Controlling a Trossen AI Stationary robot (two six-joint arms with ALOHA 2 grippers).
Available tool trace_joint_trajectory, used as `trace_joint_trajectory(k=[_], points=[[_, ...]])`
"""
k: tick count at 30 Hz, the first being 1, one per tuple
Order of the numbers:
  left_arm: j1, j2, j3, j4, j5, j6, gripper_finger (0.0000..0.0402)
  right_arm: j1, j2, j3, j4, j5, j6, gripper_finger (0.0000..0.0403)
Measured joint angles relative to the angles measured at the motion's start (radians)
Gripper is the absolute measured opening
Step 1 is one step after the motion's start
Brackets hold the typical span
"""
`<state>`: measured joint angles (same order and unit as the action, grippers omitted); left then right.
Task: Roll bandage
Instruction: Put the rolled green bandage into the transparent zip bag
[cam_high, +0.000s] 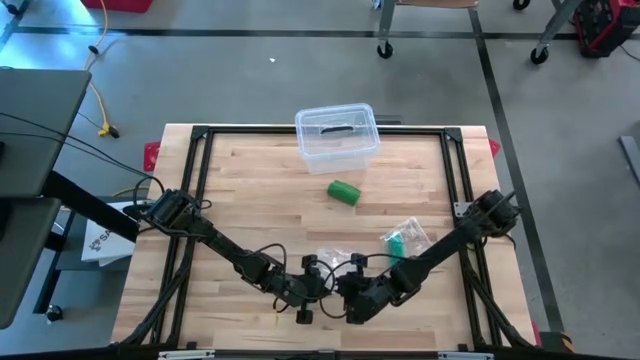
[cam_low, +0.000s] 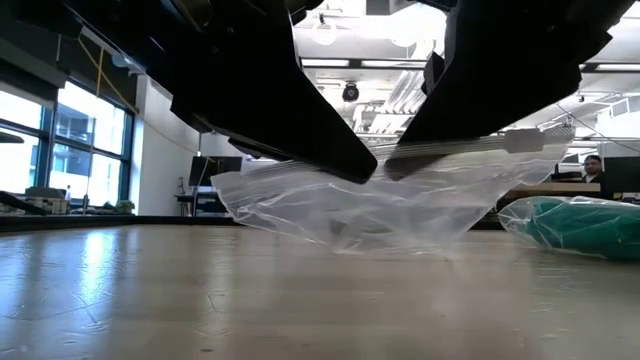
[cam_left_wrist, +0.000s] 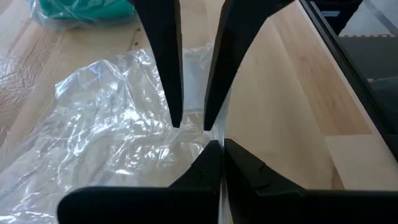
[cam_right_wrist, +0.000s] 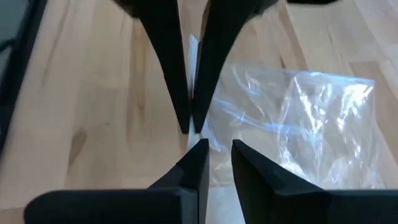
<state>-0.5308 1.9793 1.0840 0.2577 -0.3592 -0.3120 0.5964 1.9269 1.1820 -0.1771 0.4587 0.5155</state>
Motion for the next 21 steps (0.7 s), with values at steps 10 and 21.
trace_joint_trajectory(k=[10, 21], points=[[0.0, -0.001, 0.0, 0.003, 0.008, 0.0, 0.0003, -0.001, -0.022, 0.003, 0.062, -0.015, 0.02, 0.0055], [0.001, -0.001, 0.0, -0.007, 0.008, 0.0, 0.0003, 0.0, 0.008, 0.004, 0.014, -0.015, 0.027, 0.0055]])
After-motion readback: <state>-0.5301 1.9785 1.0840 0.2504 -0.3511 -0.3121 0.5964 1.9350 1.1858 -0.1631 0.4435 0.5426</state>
